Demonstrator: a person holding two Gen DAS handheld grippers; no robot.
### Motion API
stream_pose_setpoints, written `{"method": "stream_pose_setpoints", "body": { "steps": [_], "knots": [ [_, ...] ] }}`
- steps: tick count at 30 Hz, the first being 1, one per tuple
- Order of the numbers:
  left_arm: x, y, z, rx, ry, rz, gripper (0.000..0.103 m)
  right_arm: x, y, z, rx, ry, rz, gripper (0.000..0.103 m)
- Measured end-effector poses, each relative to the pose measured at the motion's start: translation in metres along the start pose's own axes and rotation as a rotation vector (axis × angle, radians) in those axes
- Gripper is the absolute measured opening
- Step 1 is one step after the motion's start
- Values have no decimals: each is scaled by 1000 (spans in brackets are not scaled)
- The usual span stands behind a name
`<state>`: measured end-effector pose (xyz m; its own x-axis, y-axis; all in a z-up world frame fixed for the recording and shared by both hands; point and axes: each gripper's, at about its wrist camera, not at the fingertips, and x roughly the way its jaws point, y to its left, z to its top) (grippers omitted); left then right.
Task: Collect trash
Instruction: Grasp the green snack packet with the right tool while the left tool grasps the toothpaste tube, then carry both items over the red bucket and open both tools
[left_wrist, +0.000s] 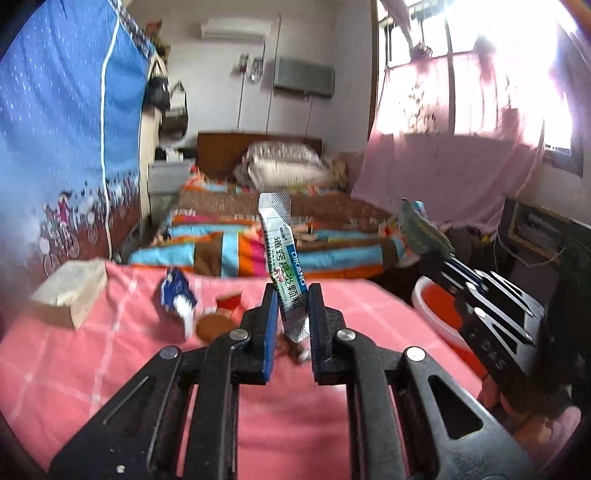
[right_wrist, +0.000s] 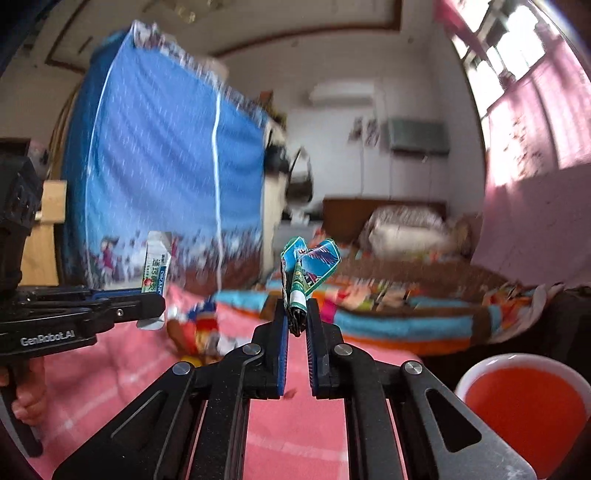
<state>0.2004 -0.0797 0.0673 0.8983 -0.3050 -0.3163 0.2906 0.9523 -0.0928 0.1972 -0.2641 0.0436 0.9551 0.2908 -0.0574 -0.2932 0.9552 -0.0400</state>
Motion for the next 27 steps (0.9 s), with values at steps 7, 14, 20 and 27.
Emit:
{"method": "stream_pose_setpoints", "body": {
  "steps": [7,14,20,27],
  "knots": [
    [-4,-37,22,73,-160,-37,30,-32,-22,15,-28,-153,-160,7],
    [24,-85,31,137,-153,-163,30,-48,-60,10,-8,-123,-278,7],
    [62,-129,23,105,-12,-309,30,-61,-100,-1,44,-49,-398,7],
    [111,-174,11,130,183,-412,30,-66,-145,-21,161,89,-483,7]
  ]
}}
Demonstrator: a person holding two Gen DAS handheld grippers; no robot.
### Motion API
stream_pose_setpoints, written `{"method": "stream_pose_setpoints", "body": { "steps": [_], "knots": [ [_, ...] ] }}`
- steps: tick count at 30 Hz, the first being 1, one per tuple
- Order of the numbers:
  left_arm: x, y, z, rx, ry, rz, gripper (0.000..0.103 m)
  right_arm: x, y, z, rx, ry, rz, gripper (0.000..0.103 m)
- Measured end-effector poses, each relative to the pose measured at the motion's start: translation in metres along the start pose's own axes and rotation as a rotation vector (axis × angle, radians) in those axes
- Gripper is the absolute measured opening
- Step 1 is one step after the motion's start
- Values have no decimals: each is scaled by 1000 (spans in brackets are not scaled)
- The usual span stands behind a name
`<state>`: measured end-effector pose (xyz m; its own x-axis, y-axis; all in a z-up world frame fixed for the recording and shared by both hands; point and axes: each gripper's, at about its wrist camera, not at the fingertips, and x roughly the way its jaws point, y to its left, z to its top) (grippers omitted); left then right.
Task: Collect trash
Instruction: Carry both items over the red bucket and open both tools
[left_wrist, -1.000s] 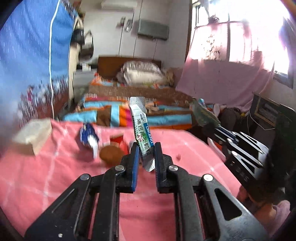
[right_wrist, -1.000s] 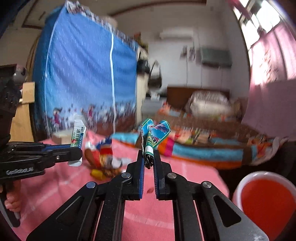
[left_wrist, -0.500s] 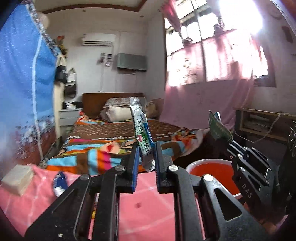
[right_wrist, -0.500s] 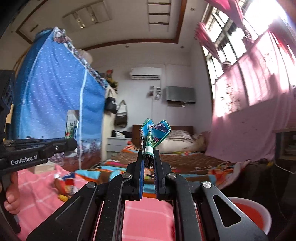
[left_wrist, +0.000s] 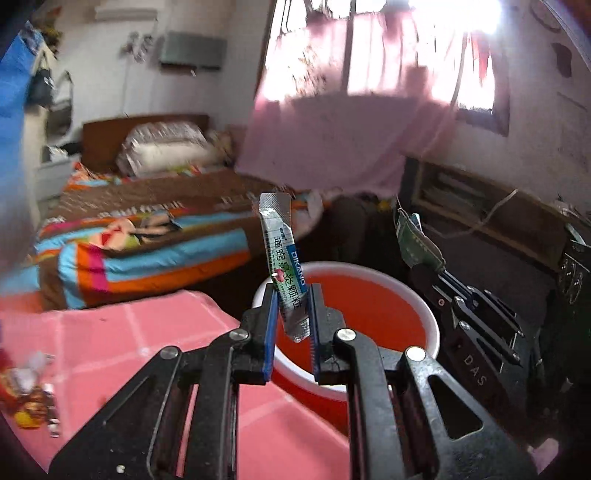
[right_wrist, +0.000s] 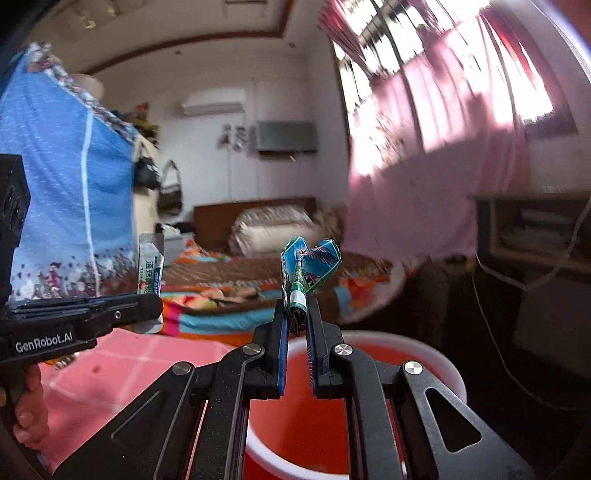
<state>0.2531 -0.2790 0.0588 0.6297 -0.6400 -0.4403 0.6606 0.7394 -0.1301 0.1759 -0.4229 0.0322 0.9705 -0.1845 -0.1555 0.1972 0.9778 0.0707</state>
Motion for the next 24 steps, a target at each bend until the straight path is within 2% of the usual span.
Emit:
{"method": "stream_pose_setpoints", "body": {
  "steps": [7,13,18,24],
  "knots": [
    [58,-5,-8,-33,220,-2,30,28,-19,-13,63,202,-42,7],
    [87,-7,-18,-46,329,-29,30,40,-26,-30,79,335,-61,7],
    [99,-5,-24,-76,379,-44,30,40,-35,-37,102,377,-62,8],
    [104,-7,-23,-83,400,-55,31,41,-40,-40,121,420,-69,9]
  ]
}}
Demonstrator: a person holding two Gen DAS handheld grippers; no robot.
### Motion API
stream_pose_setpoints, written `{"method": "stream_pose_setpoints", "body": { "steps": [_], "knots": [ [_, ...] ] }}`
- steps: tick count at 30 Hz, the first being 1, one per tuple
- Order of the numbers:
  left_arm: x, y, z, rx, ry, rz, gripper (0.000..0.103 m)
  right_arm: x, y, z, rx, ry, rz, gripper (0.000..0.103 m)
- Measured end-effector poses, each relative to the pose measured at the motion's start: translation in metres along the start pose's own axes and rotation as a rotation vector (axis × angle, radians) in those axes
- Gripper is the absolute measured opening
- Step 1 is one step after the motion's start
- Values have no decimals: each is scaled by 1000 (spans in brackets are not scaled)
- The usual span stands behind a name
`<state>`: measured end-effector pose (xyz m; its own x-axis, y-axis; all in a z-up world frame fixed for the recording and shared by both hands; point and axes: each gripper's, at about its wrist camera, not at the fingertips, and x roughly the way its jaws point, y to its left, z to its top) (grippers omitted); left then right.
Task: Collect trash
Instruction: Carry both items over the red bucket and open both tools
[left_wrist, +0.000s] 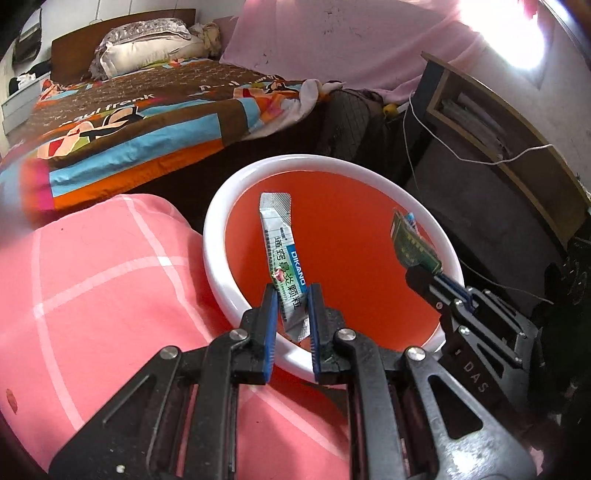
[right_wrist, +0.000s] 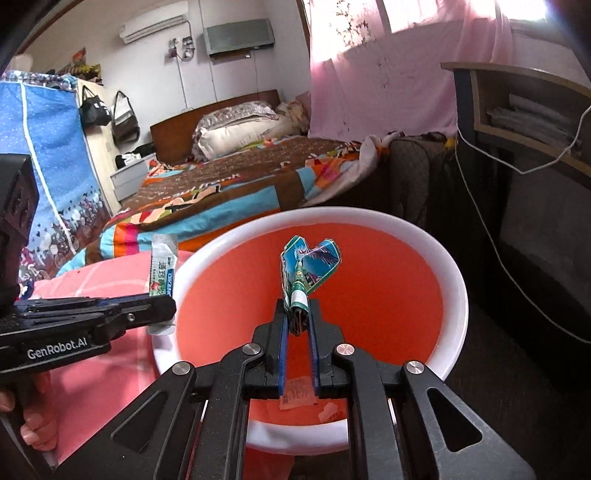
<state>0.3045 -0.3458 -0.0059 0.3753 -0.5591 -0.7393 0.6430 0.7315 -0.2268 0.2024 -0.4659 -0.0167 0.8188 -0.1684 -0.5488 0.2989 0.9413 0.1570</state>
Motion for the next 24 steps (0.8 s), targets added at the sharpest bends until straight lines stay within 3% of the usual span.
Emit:
{"method": "stream_pose_setpoints", "body": {
  "steps": [12,14,16,19,24],
  "knots": [
    [-3,10,1,-56,-13,7,51,7,-13,3,34,40,-20,13],
    [-6,13,0,-69,-25,7,55,6,-13,4,41,38,-19,23],
    [-10,16,-1,-84,-37,10,59,3,-15,5,58,22,-11,50],
    [-17,20,-2,-104,-61,18,65,-1,-16,8,70,-2,-11,67],
    [-33,29,-2,-137,-106,29,73,-2,-9,12,75,-20,-17,78]
  ]
}}
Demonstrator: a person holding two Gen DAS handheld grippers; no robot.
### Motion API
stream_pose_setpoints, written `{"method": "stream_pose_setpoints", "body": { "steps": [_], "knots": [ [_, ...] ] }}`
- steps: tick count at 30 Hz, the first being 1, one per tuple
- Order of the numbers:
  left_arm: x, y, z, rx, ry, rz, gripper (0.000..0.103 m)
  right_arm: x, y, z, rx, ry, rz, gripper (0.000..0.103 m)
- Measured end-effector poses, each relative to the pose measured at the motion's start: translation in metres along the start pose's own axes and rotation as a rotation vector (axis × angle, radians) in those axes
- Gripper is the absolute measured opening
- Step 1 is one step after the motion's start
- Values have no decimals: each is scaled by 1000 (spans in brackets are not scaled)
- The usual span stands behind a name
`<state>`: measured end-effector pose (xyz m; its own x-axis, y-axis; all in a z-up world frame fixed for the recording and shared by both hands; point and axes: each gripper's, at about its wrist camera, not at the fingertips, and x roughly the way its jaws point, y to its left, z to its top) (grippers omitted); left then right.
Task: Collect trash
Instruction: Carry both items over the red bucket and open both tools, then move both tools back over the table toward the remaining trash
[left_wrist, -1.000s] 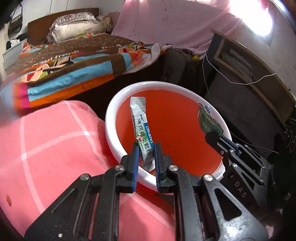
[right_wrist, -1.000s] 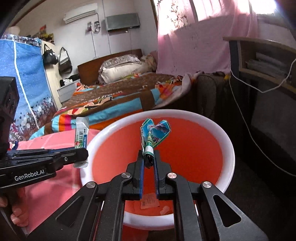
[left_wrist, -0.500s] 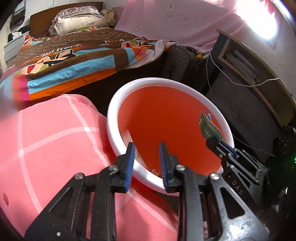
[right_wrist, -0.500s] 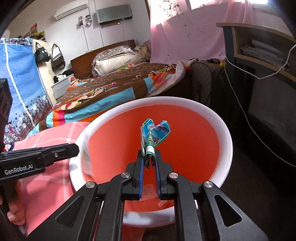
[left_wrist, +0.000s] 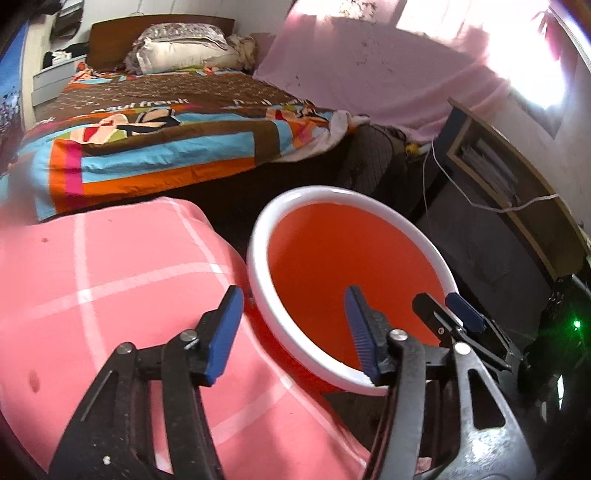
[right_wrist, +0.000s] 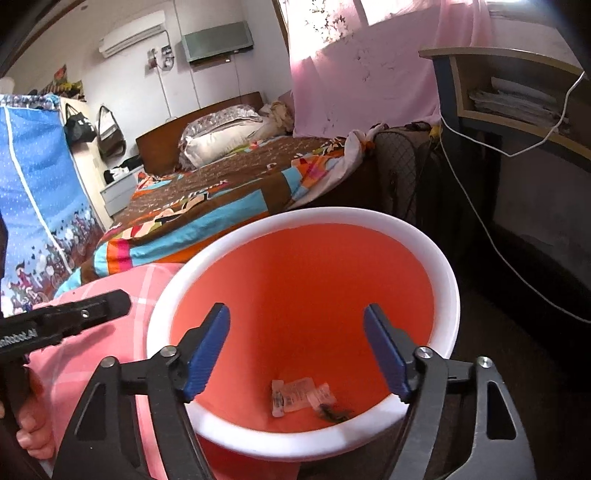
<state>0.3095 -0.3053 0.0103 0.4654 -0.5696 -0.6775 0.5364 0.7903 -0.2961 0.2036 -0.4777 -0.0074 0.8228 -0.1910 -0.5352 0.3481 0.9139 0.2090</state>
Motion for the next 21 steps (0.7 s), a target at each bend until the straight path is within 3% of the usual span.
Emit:
{"method": "stream_pose_setpoints", "body": {
  "steps": [5,7,14,21],
  "knots": [
    [-21,11,1,-31,-68,39,89,-7,11,6,-8,-62,9,92],
    [-34,16,0,-37,-114,64,97,-14,19,9,-14,-109,17,103],
    [-92,31,-15,-26,-356,223,103,-39,56,12,-65,-296,85,103],
    [-161,54,-51,-32,-565,385,103,-69,100,4,-134,-474,229,103]
  ]
}}
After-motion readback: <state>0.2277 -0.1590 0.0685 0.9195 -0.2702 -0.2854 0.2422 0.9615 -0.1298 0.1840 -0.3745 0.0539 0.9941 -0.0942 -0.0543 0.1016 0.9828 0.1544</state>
